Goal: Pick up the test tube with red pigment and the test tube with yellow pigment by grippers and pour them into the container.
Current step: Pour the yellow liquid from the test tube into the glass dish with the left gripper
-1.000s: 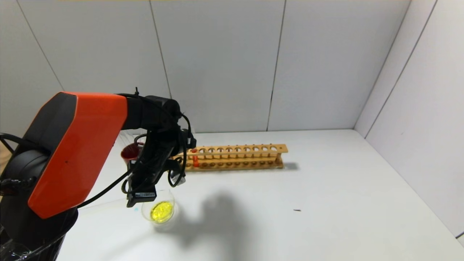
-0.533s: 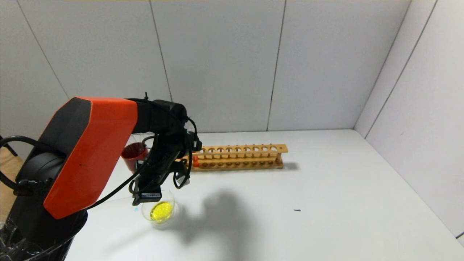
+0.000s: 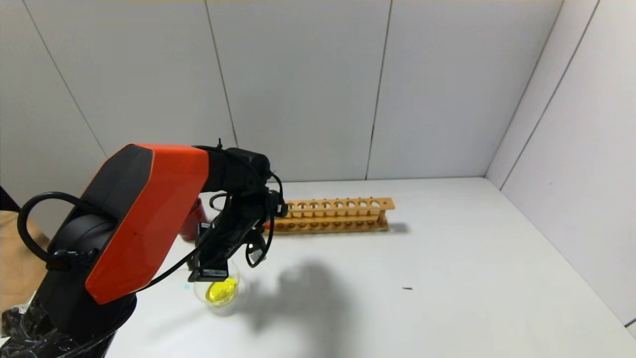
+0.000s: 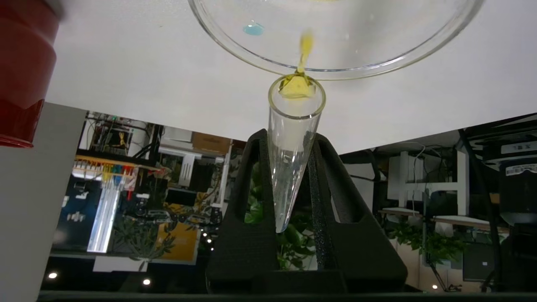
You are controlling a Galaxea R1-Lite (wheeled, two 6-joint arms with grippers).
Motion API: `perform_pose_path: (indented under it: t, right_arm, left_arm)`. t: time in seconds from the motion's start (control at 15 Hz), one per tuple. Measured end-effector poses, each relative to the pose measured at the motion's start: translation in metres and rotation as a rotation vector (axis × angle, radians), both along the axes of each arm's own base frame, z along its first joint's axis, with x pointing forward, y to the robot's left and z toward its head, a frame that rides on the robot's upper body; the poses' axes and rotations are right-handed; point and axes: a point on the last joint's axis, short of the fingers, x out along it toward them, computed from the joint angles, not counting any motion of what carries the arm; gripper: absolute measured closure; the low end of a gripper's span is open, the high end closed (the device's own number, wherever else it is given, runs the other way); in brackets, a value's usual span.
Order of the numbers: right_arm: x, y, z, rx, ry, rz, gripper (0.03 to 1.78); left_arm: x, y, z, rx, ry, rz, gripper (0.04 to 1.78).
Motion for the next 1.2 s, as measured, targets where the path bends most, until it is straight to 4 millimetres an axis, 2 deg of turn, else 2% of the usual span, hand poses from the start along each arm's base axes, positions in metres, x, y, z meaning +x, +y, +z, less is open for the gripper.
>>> perform_pose_path:
  t: [0.47, 1.2]
  right_arm:
    - [0.0000, 0.0000, 0.0000, 0.000, 0.000, 0.000, 0.10]
    - [0.0000, 0.0000, 0.0000, 0.000, 0.000, 0.000, 0.10]
  left_arm:
    - [-0.0012, -0.0076, -0.0093, 0.024, 0.014, -0.023, 1.53]
    - [-0.0015, -0.0081, -0.0107, 0.028, 0.021, -0.025, 1.53]
